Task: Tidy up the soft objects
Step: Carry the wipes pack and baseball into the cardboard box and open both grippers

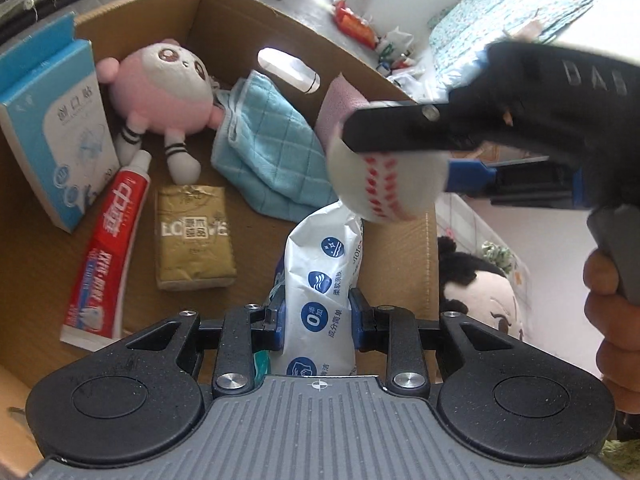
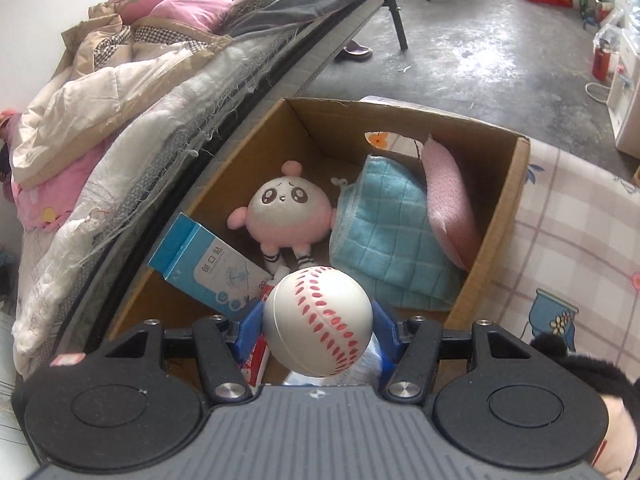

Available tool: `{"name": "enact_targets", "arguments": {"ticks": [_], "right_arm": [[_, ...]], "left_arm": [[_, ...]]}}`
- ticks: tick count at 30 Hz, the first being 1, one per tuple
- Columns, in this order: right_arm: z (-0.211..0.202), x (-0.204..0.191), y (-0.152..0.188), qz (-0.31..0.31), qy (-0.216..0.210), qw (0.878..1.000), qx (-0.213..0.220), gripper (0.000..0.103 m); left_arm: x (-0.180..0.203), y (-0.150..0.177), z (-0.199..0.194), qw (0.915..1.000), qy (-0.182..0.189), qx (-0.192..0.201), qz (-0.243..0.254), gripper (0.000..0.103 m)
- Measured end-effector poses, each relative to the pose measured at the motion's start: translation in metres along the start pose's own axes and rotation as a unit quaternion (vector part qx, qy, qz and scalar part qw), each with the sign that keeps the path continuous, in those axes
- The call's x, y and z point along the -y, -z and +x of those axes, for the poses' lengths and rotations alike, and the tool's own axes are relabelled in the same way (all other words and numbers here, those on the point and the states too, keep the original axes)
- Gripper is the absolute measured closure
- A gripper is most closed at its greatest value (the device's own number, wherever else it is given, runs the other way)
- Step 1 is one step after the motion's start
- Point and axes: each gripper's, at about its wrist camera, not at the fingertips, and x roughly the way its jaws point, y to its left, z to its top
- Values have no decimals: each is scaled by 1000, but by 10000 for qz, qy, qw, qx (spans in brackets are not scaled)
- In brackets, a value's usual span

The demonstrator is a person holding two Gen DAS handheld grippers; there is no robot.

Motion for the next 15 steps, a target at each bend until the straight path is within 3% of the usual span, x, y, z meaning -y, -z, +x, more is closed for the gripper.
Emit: {"name": "enact_targets", "arguments": {"ticks": [3,7,11,15], "right_arm": [[9,0,-5,15,-13,10000,-70,41],[17,-1,-7,-40,-67,9998,-175,41],[29,-6,-8,-200,-41,9990,-409,41],[46,-10,-10,-327,79,9973,-655,41]], "left_arm": [[4,4,5,9999,47,42,83,69],[0,7,4,9992,401,-35,-14,64],[-15,5,-6,9963,827,-19,-244,47],[-28,6,-17,9937,1048,47,-389,46]]}}
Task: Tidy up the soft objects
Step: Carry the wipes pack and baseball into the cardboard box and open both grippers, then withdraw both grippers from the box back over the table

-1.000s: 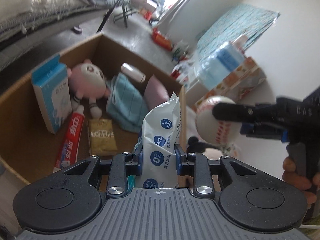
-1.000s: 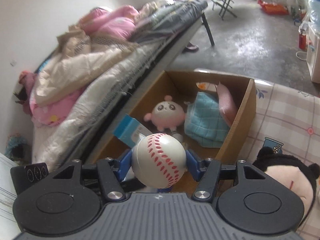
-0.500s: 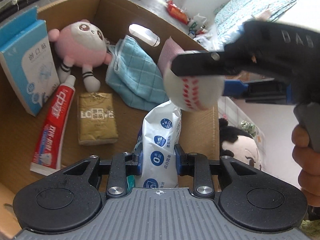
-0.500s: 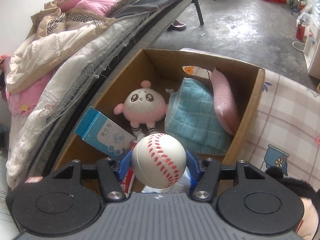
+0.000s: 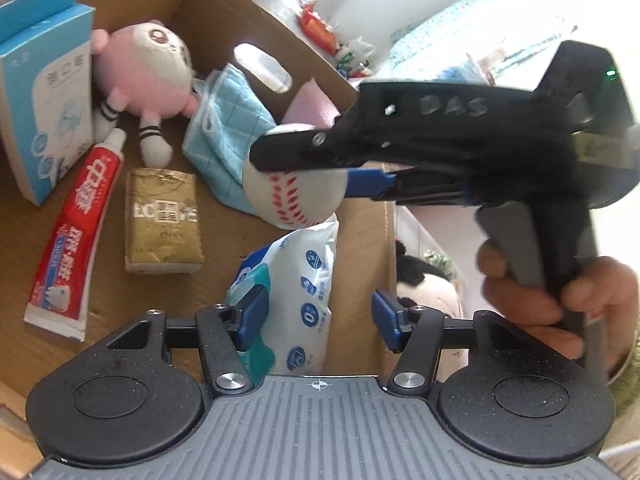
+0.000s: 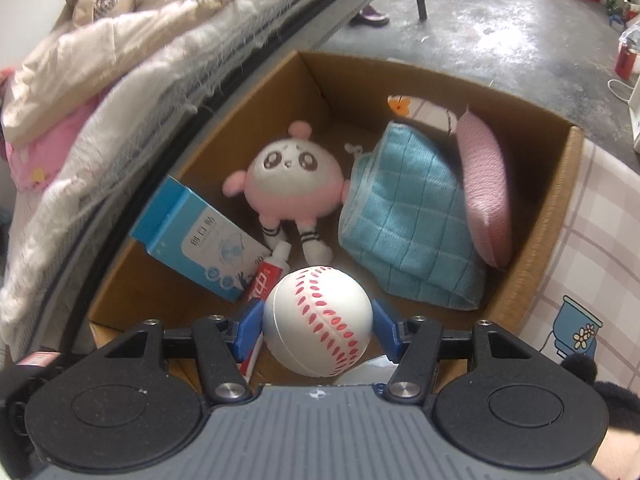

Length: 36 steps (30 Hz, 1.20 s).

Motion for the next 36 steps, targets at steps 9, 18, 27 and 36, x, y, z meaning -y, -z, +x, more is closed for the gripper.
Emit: {"name": "enact_targets", "arguments": {"ticks": [9,18,27,36], "right_arm": [[32,0,-5,-135,349,9988,-303,41],[47,-12,-3,-567,832,9928,-644,37],[35,-21,-3,-736,1021,9908,-500,28],[-48,-5,18,-446,312,9963,672,28]], "left_arm": [[-7,-2,-3,9994,-5,11,-345,45],[11,5,3,9997,199,-102,-22,45],[4,-1,3,9997,228,-114,-17,44],[10,2,-17,9999,76,118,-2,32]]}}
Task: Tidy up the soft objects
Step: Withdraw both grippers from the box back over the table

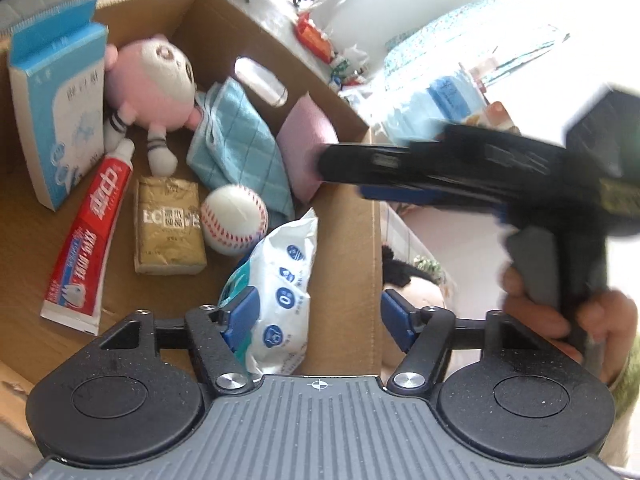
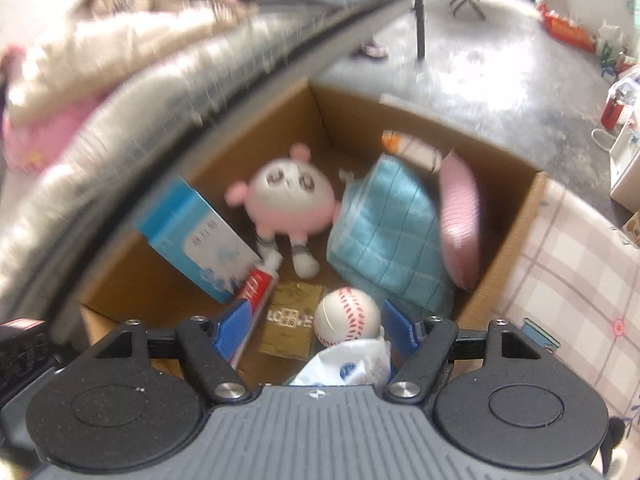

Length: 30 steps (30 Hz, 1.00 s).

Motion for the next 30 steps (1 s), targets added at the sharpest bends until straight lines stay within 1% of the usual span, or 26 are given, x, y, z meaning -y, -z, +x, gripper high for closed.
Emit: {"name": "enact_targets", "arguments": {"ticks": [3,5,6,9,11,14,16,18,20,24,27,30], "right_arm": [[-41,9,14,148,-166,9982,552,24],[-71,13,27,220,-298,9948,948,24],[-84,15,35,280,-333,9925,1142,23],[-121,20,66,449,-431,9842,1657,18],[-144,22,89,534,-481,9778,1970,16],[-183,26,121,616,-346,9671,2444,14],[-211,29,145,627,-171,9578,2799,12],[-237,34,169,611,17,9480,3124,6],[-256,40,191,610,223,9399,3353,4],[-281,61,221,777,516,9307,3537,4],[-291,83,241,1003,580,9255,3605,4],[-294,103,258,1252,606,9204,3655,4]], "left_arm": [[7,2,-13,9997,-128,189,120,26],[13,5,-24,9989,-206,388,187,19],[15,7,-29,9983,-245,482,217,18],[25,13,-44,9960,-351,738,371,14],[34,18,-54,9939,-427,845,566,6],[53,26,-68,9895,-437,992,960,4],[71,31,-74,9843,-544,1102,1266,2],[92,37,-78,9772,-665,1189,1626,1],[115,44,-80,9703,-755,1228,1943,0],[158,58,-73,9596,-756,1145,2457,0],[189,70,-58,9515,-630,1015,2836,0],[217,85,-31,9363,-569,828,3365,0]]}}
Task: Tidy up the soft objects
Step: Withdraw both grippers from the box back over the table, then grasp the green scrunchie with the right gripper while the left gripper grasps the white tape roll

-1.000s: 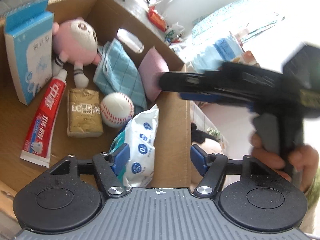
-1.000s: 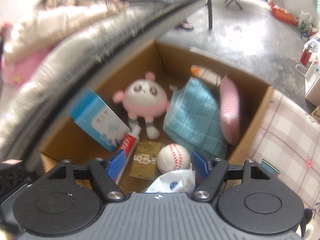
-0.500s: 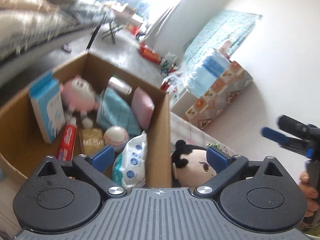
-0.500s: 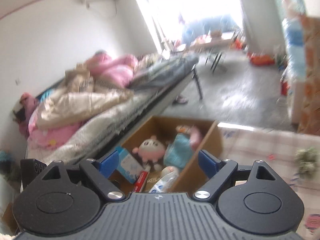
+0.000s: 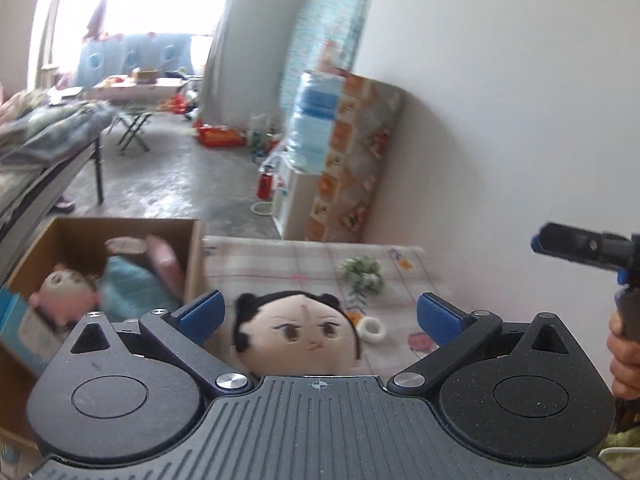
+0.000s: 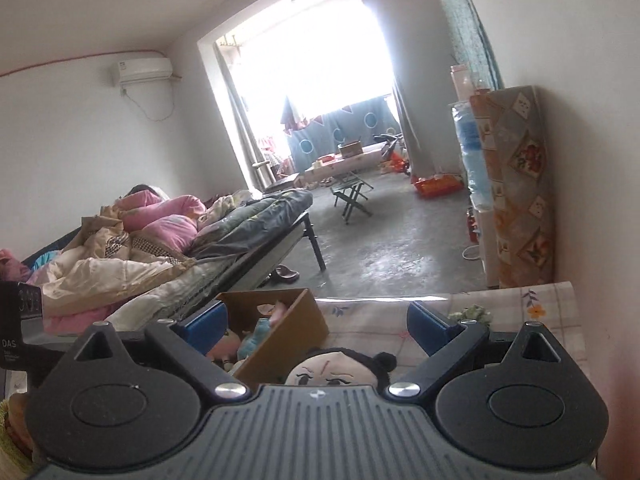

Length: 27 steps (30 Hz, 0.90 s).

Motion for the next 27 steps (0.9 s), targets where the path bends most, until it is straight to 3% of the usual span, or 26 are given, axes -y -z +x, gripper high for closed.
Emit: {"name": "enact_targets", "arguments": {"ticks": [5,8,14,19,22,27], "right_arm": [[-6,36,2,283,157,9994,-87,5],[-4,53,-8,327,203,9990,-236,5],[25,82,-26,195,333,9962,-786,5],[70,112,-38,119,418,9896,-1369,5],[105,129,-43,-11,460,9838,-1736,5],[161,154,-40,-44,529,9735,-2226,6]], "left_arm": [[57,8,48,9958,386,-402,731,0],[84,17,80,9885,681,-649,1183,0],[106,25,136,9782,428,-1115,1699,0],[117,24,162,9644,325,-1195,2338,0],[126,26,187,9564,542,-1560,2411,1],[137,33,234,9555,644,-1893,2170,6]]}}
